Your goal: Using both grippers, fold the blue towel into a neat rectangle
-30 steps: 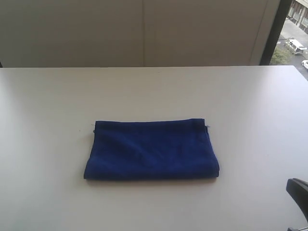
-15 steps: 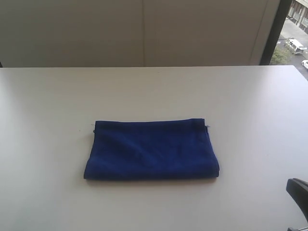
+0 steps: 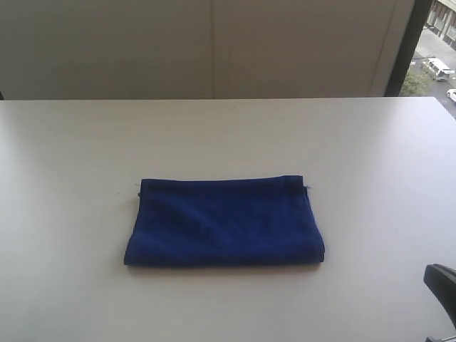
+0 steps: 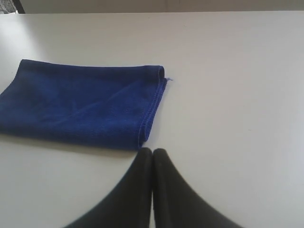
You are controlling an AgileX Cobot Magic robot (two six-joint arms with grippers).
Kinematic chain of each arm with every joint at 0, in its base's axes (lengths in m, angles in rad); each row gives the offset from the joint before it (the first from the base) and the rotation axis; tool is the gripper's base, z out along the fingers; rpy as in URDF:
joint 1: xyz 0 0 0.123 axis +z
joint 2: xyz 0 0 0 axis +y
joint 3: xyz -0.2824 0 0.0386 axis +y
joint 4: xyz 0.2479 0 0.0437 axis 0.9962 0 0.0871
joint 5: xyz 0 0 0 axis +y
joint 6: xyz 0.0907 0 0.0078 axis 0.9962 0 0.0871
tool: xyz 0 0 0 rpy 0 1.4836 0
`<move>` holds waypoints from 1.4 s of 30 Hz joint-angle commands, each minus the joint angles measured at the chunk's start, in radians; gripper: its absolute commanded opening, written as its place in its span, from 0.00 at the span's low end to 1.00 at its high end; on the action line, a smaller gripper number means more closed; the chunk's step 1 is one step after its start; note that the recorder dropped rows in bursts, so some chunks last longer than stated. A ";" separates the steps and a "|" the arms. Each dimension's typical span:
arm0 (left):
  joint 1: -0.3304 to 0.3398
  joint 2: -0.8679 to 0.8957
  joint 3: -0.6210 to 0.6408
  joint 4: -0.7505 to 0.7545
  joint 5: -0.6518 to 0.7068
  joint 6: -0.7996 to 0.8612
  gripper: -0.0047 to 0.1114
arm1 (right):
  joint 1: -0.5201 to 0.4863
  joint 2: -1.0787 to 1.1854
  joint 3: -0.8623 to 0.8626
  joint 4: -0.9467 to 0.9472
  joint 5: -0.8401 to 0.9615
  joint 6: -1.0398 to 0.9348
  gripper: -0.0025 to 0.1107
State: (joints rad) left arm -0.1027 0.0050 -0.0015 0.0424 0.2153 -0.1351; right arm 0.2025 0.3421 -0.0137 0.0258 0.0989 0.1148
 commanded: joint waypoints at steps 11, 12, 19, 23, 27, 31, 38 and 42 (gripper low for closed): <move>0.001 -0.005 0.002 0.012 -0.011 0.055 0.04 | -0.039 -0.164 0.014 -0.001 -0.009 -0.007 0.02; 0.001 -0.005 0.002 0.012 -0.011 0.055 0.04 | -0.065 -0.193 0.014 -0.001 -0.009 -0.007 0.02; 0.001 -0.005 0.002 0.012 -0.011 0.055 0.04 | -0.212 -0.264 0.014 -0.001 0.005 -0.007 0.02; 0.001 -0.005 0.002 0.012 -0.009 0.055 0.04 | -0.212 -0.264 0.014 -0.001 0.005 -0.007 0.02; 0.001 -0.005 0.002 0.012 -0.009 0.055 0.04 | -0.213 -0.305 0.014 -0.001 0.009 -0.007 0.02; 0.001 -0.005 0.002 0.012 -0.009 0.055 0.04 | -0.214 -0.342 0.014 -0.001 0.001 -0.007 0.02; 0.001 -0.005 0.002 0.012 -0.009 0.055 0.04 | -0.313 -0.342 0.014 0.001 -0.002 -0.007 0.02; 0.001 -0.005 0.002 0.012 -0.009 0.055 0.04 | -0.388 -0.342 0.014 0.001 -0.002 -0.007 0.02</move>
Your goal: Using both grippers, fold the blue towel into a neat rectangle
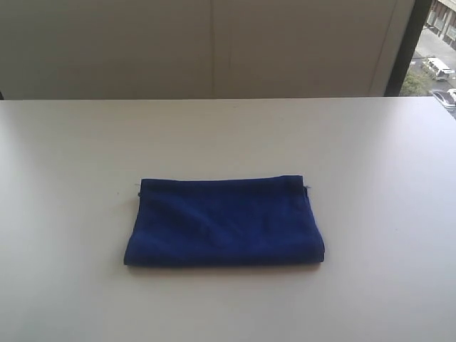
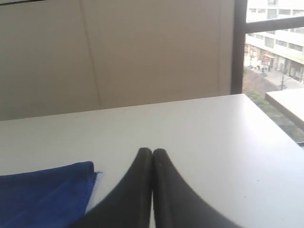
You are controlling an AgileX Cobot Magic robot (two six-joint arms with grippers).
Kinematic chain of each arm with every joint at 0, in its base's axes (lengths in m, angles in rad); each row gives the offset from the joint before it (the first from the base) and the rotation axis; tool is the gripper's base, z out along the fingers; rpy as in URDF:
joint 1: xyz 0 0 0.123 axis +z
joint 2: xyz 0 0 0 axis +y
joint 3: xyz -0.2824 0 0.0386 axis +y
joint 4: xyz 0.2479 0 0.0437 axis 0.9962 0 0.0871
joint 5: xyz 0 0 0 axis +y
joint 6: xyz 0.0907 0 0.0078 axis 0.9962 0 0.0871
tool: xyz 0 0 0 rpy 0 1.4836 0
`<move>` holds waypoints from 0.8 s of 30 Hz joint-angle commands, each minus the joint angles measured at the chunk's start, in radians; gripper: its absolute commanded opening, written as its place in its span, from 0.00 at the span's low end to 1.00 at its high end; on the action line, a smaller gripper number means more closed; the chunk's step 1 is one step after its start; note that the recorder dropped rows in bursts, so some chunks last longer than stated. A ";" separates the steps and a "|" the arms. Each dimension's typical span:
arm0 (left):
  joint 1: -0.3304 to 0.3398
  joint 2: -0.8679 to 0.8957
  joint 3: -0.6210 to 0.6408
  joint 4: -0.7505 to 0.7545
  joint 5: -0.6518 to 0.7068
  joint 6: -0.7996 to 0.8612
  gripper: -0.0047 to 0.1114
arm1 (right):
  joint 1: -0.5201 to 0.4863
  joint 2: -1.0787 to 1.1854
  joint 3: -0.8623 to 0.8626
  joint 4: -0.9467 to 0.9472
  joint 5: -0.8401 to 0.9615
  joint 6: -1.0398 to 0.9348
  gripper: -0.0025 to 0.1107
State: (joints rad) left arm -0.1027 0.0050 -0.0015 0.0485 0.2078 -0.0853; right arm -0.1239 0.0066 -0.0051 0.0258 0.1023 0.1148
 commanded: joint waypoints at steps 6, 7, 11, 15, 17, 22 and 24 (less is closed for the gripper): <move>0.001 -0.005 0.002 0.005 -0.002 0.005 0.04 | -0.087 -0.007 0.005 0.001 -0.005 -0.007 0.02; 0.001 -0.005 0.002 0.005 -0.002 0.005 0.04 | -0.087 -0.007 0.005 0.001 -0.005 -0.007 0.02; 0.001 -0.005 0.002 0.005 -0.002 0.005 0.04 | -0.087 -0.007 0.005 0.001 -0.005 -0.007 0.02; 0.001 -0.005 0.002 0.005 -0.002 0.005 0.04 | -0.087 -0.007 0.005 0.001 -0.005 -0.007 0.02; 0.001 -0.005 0.002 0.005 0.000 0.005 0.04 | -0.087 -0.007 0.005 0.001 0.057 -0.007 0.02; 0.001 -0.005 0.002 0.005 0.002 0.005 0.04 | -0.087 -0.007 0.005 -0.001 0.252 -0.107 0.02; 0.001 -0.005 0.002 0.005 0.002 0.005 0.04 | -0.087 -0.007 0.005 -0.001 0.247 -0.234 0.02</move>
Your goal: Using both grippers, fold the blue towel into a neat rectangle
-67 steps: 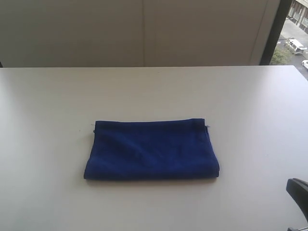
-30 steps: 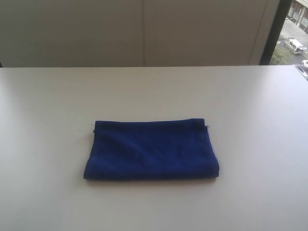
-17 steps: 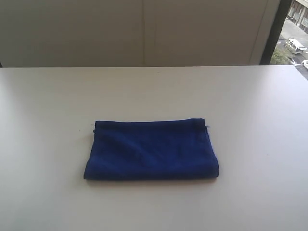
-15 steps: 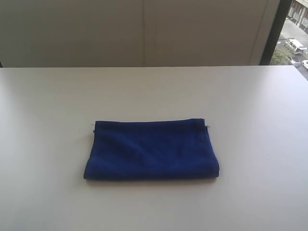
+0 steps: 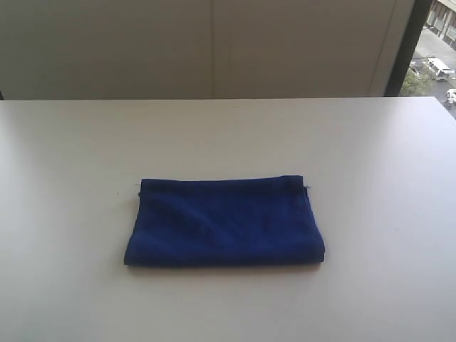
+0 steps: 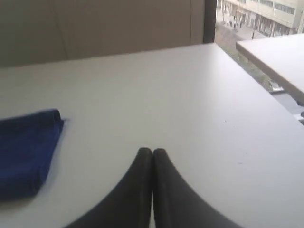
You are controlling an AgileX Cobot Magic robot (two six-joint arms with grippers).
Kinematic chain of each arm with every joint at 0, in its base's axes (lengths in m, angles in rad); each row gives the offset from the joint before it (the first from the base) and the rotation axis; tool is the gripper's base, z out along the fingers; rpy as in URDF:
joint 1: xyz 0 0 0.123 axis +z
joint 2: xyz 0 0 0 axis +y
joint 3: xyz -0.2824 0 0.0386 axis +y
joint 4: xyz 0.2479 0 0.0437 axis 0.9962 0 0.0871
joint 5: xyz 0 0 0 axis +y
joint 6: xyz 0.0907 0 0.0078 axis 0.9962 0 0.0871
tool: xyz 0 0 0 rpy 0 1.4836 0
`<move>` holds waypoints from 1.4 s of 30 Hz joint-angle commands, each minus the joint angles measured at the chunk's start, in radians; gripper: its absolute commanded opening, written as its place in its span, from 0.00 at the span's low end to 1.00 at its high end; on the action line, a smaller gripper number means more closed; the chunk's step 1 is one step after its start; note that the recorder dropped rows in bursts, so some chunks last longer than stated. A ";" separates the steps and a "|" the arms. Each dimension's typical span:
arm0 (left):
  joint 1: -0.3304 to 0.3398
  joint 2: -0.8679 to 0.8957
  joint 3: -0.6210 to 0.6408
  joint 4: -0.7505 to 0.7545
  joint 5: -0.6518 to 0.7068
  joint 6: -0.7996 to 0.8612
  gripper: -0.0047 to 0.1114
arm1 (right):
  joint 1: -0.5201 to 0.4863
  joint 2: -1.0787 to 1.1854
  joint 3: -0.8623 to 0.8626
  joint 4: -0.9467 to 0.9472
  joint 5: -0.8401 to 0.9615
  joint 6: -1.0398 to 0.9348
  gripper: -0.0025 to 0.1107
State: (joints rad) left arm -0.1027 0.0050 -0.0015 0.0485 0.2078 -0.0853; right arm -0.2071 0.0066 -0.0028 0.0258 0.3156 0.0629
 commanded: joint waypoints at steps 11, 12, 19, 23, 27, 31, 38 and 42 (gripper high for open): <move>0.001 -0.005 0.002 0.005 0.002 0.005 0.04 | -0.004 -0.007 0.003 0.003 0.030 -0.159 0.02; 0.001 -0.005 0.002 0.005 0.002 0.005 0.04 | -0.004 -0.007 0.003 0.003 0.030 -0.100 0.02; 0.001 -0.005 0.002 0.005 0.002 0.005 0.04 | -0.004 -0.007 0.003 0.005 0.030 -0.024 0.02; 0.001 -0.005 0.002 0.005 0.002 0.005 0.04 | -0.004 -0.007 0.003 0.005 0.030 -0.024 0.02; 0.001 -0.005 0.002 0.005 0.002 0.005 0.04 | -0.004 -0.007 0.003 0.005 0.025 -0.023 0.02; 0.001 -0.005 0.002 0.005 0.002 0.005 0.04 | 0.033 -0.007 0.003 0.005 0.024 -0.023 0.02; 0.001 -0.005 0.002 0.005 0.002 0.005 0.04 | 0.100 -0.007 0.003 -0.002 0.022 -0.023 0.02; 0.001 -0.005 0.002 0.005 0.002 0.005 0.04 | 0.100 -0.007 0.003 -0.001 0.027 -0.023 0.02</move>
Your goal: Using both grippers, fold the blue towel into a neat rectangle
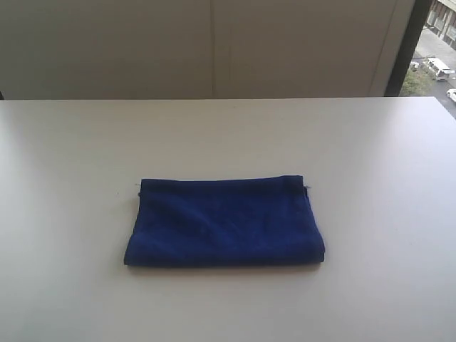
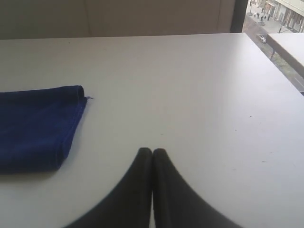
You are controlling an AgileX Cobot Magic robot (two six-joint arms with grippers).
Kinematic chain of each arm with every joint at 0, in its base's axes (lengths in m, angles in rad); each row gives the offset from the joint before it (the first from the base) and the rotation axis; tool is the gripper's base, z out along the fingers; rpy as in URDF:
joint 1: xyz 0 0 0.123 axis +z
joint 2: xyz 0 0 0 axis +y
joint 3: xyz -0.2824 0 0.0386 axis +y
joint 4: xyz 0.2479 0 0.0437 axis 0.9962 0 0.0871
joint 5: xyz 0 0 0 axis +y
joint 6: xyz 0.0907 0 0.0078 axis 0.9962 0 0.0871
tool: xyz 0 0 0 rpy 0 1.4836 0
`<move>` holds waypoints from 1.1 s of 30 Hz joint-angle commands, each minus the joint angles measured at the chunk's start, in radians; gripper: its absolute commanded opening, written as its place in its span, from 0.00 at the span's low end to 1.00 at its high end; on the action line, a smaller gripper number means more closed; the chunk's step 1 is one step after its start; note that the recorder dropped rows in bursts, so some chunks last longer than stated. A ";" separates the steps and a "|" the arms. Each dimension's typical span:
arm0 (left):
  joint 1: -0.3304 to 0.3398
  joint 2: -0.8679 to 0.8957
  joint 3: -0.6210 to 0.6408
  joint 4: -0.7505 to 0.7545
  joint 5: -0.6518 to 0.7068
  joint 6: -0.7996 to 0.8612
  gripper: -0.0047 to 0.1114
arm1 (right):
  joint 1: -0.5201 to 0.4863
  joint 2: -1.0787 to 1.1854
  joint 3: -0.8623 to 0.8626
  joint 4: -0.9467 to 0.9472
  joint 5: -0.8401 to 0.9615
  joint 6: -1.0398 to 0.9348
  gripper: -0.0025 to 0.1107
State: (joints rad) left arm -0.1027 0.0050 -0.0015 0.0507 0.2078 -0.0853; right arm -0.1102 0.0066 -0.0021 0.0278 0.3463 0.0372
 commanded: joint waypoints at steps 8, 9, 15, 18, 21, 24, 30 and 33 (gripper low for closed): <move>0.001 -0.005 0.002 0.003 0.002 0.005 0.04 | 0.003 -0.007 0.002 -0.062 -0.002 0.003 0.02; 0.001 -0.005 0.002 0.003 0.002 0.005 0.04 | 0.003 -0.007 0.002 -0.079 -0.002 0.003 0.02; 0.001 -0.005 0.002 0.003 0.002 0.005 0.04 | 0.003 -0.007 0.002 -0.083 -0.002 0.003 0.02; 0.001 -0.005 0.002 0.003 0.002 0.005 0.04 | 0.003 -0.007 0.002 -0.083 -0.002 0.003 0.02; 0.001 -0.005 0.002 0.003 0.002 0.005 0.04 | 0.003 -0.007 0.002 -0.083 -0.002 0.003 0.02; 0.001 -0.005 0.002 0.003 0.002 0.005 0.04 | 0.003 -0.007 0.002 -0.084 -0.006 0.003 0.02; 0.001 -0.005 0.002 0.003 0.002 0.005 0.04 | 0.003 -0.007 0.002 -0.084 -0.006 0.003 0.02; 0.003 -0.005 0.002 0.003 0.002 0.005 0.04 | 0.003 -0.007 0.002 -0.084 -0.006 0.003 0.02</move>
State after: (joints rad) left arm -0.1027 0.0050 -0.0015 0.0507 0.2078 -0.0853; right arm -0.1102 0.0066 -0.0021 -0.0462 0.3463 0.0372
